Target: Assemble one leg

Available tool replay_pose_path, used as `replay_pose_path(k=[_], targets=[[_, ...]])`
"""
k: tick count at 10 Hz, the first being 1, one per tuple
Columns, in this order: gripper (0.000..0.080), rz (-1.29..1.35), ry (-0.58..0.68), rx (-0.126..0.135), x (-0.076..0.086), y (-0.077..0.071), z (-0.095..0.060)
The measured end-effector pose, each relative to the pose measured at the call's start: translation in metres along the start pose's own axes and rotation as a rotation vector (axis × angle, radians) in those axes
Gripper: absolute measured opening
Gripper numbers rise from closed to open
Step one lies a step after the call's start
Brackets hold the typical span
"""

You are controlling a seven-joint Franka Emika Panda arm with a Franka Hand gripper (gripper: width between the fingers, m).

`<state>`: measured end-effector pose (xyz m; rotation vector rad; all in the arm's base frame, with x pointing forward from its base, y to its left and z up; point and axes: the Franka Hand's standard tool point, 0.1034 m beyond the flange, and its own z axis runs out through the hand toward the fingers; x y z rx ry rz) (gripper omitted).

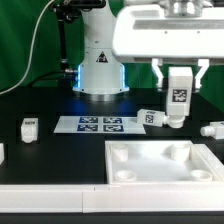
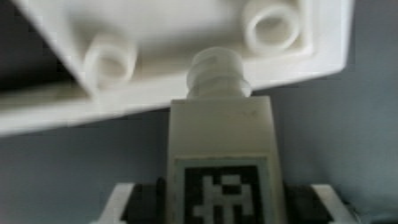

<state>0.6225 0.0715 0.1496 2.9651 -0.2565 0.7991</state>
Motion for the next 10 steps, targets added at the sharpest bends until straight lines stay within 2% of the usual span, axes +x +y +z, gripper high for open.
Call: replay_pose_path(k=[1,4,5,6,8,10], targets=[[0.0284,-0.005,0.008,0.007,-0.002,-0.006,0.000],[0.0284,-0.019,0.013,0.007,-0.004,-0.008,0.003],[0.0284,-0.067,0.085,0.024,-0.004,-0.017,0.009],[0.0284,-0.140,0.124,0.021,-0.007,-0.018,0.021],[0.0284,-0.191,0.164,0.025,-0.015,-0.025,0.030],[0.0284,-0.209,0.162,0.014,-0.014,-0.019,0.033]])
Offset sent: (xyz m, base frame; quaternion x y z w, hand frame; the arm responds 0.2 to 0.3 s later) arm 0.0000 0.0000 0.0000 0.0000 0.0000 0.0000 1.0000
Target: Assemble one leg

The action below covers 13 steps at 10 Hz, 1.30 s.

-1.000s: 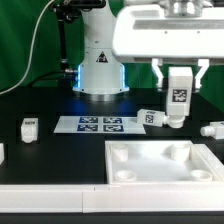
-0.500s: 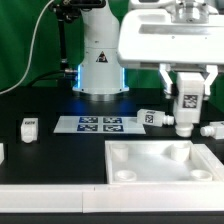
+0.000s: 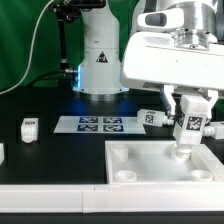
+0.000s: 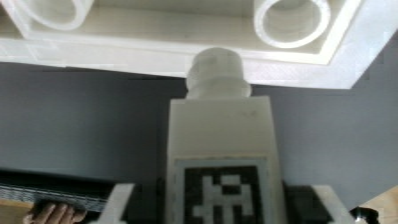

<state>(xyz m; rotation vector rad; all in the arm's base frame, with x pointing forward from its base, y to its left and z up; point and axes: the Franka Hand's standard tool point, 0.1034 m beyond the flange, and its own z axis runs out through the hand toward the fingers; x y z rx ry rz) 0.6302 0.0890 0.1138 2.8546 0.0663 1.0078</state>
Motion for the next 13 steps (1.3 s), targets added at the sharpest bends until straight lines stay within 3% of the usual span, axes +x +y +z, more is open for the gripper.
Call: replay_pose_path(k=[2,9,13], targets=[[0.0284,-0.016,0.003,0.000,-0.001,-0.001,0.001],[0.0284,-0.010,-0.002,0.023,-0.012,-0.032,0.015],[0.0284,-0.034,-0.014,0.007,-0.024,-0.026,0.026]])
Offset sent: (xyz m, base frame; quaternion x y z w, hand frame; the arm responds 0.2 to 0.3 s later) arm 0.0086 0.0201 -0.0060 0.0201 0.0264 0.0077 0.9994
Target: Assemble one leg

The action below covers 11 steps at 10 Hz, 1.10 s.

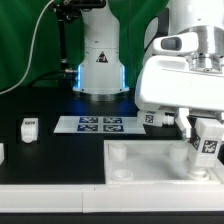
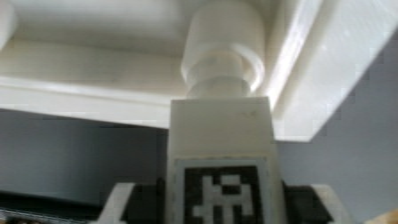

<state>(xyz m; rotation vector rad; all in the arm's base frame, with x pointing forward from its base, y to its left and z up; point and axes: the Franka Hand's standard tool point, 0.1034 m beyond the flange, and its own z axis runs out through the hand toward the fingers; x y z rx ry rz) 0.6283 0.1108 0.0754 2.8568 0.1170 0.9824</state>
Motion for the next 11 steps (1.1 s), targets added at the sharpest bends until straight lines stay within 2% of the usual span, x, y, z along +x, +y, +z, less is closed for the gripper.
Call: replay_pose_path(k=[3,5,8,9,10,11], targets=[[0.0284,-0.007,0.008,-0.004,-0.0024,0.0021,0.0028],[0.0284,-0.021,0.006,-0.012,-0.0021,0.0106,0.0044],[0.0284,-0.029,-0.012,-0.012,-0.0032,0.0097,0.0055],[0.0483,-0.032,-0.012,-0.012,-0.0032,0.0097,0.0055],[0.0594,-0.038,-0.013,-0.013,-0.0036,0.0098,0.0057],[0.0594,-0.042,-0.014,-0.013,-0.0038,0.0098,0.0058]])
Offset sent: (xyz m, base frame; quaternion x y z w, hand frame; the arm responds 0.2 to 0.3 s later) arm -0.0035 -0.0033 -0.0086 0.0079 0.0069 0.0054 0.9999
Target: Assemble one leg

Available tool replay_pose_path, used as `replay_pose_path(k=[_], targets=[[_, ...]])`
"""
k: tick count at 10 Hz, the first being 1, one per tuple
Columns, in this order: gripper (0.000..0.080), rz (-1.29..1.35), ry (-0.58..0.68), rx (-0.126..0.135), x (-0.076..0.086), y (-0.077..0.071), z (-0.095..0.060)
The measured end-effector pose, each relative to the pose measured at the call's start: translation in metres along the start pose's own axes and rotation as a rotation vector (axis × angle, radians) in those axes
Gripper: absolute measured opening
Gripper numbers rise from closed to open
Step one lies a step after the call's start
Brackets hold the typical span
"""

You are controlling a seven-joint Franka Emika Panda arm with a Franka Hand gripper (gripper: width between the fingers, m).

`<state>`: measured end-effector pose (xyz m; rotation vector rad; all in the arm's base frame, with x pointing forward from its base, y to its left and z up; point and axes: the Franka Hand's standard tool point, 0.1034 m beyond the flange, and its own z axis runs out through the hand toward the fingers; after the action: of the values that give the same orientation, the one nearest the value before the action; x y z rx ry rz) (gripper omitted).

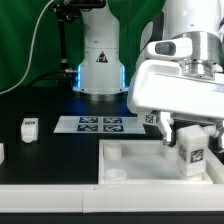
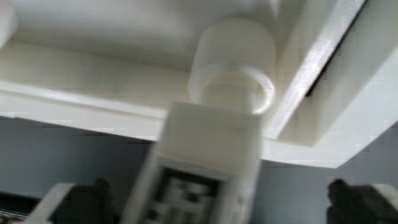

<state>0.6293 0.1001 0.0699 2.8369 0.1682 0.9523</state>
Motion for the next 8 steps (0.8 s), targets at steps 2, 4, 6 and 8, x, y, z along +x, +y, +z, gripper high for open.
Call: replay_pose_path(k=[2,4,6,8], targets=[[0.0647,-0.005,0.000,0.000,0.000,0.000,0.000],[0.0647,-0.012,-0.001,0.000,0.000,0.000,0.000],[0.0649,-0.019,-0.018,-0.001,-0.001,0.002,0.000],[0.0649,-0.011,-0.130,0.010,0.011,0.011,-0.010]])
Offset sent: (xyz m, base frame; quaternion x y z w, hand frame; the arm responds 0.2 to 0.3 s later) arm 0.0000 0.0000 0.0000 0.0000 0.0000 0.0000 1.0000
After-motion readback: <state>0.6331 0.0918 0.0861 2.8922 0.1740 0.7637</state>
